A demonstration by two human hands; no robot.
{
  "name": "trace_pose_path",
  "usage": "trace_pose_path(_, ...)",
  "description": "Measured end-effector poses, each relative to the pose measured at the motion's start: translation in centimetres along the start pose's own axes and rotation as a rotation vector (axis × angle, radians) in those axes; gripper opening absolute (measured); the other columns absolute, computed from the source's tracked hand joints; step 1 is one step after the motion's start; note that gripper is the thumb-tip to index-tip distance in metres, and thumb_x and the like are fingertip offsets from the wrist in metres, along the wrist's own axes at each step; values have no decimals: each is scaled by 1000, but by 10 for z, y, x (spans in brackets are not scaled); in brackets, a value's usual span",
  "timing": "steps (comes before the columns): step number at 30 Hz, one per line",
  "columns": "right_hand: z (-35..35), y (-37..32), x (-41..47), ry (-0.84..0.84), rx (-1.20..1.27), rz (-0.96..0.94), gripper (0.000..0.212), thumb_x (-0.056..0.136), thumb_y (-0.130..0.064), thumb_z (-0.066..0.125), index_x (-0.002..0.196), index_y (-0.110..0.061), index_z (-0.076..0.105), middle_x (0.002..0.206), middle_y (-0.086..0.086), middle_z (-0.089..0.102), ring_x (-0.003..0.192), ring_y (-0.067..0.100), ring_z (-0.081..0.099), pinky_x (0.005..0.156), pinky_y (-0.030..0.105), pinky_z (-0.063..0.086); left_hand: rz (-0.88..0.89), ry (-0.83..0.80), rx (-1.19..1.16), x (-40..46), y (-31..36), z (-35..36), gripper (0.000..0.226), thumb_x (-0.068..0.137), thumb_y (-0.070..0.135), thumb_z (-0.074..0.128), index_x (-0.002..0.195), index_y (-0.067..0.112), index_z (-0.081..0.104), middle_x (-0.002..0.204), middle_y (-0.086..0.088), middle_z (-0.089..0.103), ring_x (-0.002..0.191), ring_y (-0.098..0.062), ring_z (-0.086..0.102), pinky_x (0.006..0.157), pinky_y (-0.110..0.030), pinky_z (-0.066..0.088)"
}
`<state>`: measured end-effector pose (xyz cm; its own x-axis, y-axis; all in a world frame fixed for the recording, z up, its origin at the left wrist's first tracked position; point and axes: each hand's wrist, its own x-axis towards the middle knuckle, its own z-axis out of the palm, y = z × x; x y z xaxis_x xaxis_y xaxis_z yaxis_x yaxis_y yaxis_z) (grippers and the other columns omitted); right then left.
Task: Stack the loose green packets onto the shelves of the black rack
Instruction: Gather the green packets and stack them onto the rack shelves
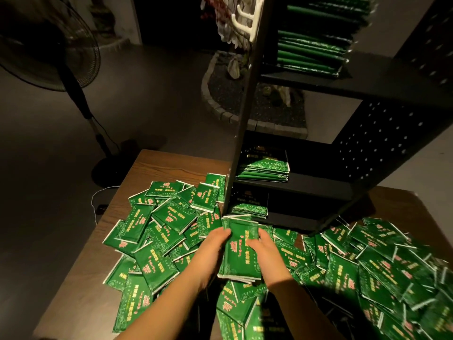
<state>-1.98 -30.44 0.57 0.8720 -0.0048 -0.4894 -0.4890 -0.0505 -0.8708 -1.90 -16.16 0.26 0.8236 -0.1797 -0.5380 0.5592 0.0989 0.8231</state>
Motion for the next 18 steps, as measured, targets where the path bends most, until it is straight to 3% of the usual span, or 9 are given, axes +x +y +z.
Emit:
trace_pose_path(2, 6, -4, -5, -43, 54, -4, 61, 102, -35, 46, 155, -25, 18, 160, -5, 21, 146, 17, 23, 116, 37, 22, 21, 30, 122, 2, 2, 6, 21, 98, 28, 58, 117, 19, 60, 98, 4, 71, 80, -6, 70, 71, -26, 56)
trace_pose_path(4, 11, -9, -10, -39, 94, 2, 58, 100, -50, 44, 152, -34, 27, 152, -14, 31, 142, 13, 30, 116, 41, 22, 56, 108, 95, 2, 1, 11, 19, 96, 27, 61, 114, 30, 59, 97, 9, 72, 86, -10, 69, 83, -34, 55)
trace_pose_path(6, 12, -10, -7, -2, 187, 6, 51, 95, -59, 46, 138, -33, 50, 143, -11, 49, 129, 12, 49, 113, 43, 34, 57, 180, -118, 2, 2, 14, 16, 97, 22, 60, 112, 28, 61, 95, 3, 74, 86, -16, 71, 81, -34, 55)
trace_pose_path(8, 10, -15, -8, 81, 276, -6, 41, 95, -52, 48, 122, -23, 61, 122, 2, 67, 110, 19, 64, 98, 43, 48, 22, 230, -401, 2, 6, 16, 24, 95, 23, 61, 119, 19, 62, 102, -10, 75, 93, -30, 73, 86, -48, 57)
trace_pose_path(10, 9, -18, -11, 80, 370, -13, 40, 91, -43, 55, 118, -14, 62, 112, 6, 70, 102, 22, 68, 95, 44, 52, -6, 284, -605, 5, 7, 16, 43, 86, 34, 70, 126, 19, 60, 113, -14, 72, 100, -35, 71, 93, -58, 53)
trace_pose_path(13, 22, -24, -21, 31, 486, -7, 63, 76, -38, 71, 133, -18, 52, 132, 0, 58, 126, 19, 53, 113, 46, 36, -52, 288, -839, 11, 11, 22, 88, 59, 48, 84, 138, 22, 54, 131, -9, 64, 111, -30, 67, 97, -50, 50)
trace_pose_path(15, 31, -29, -24, 69, 528, -25, 83, 71, -30, 82, 143, -21, 43, 144, 0, 49, 134, 19, 44, 116, 46, 31, -8, 306, -927, -1, 30, 32, 64, 77, 40, 75, 133, 14, 58, 115, -8, 71, 97, -26, 70, 82, -40, 56)
trace_pose_path(17, 33, -38, -23, 114, 509, -76, 55, 81, -14, 77, 131, -16, 55, 132, 7, 62, 121, 21, 59, 108, 47, 42, 41, 270, -968, -6, 44, 40, 33, 91, 32, 62, 116, 11, 65, 92, -7, 75, 82, -22, 70, 76, -36, 54)
trace_pose_path(18, 29, -44, -23, 135, 489, -119, 39, 86, -7, 71, 122, -14, 60, 120, 8, 69, 111, 22, 66, 102, 46, 47, 72, 249, -995, -10, 52, 43, 27, 95, 32, 58, 110, 11, 66, 88, -6, 75, 78, -21, 70, 76, -36, 53)
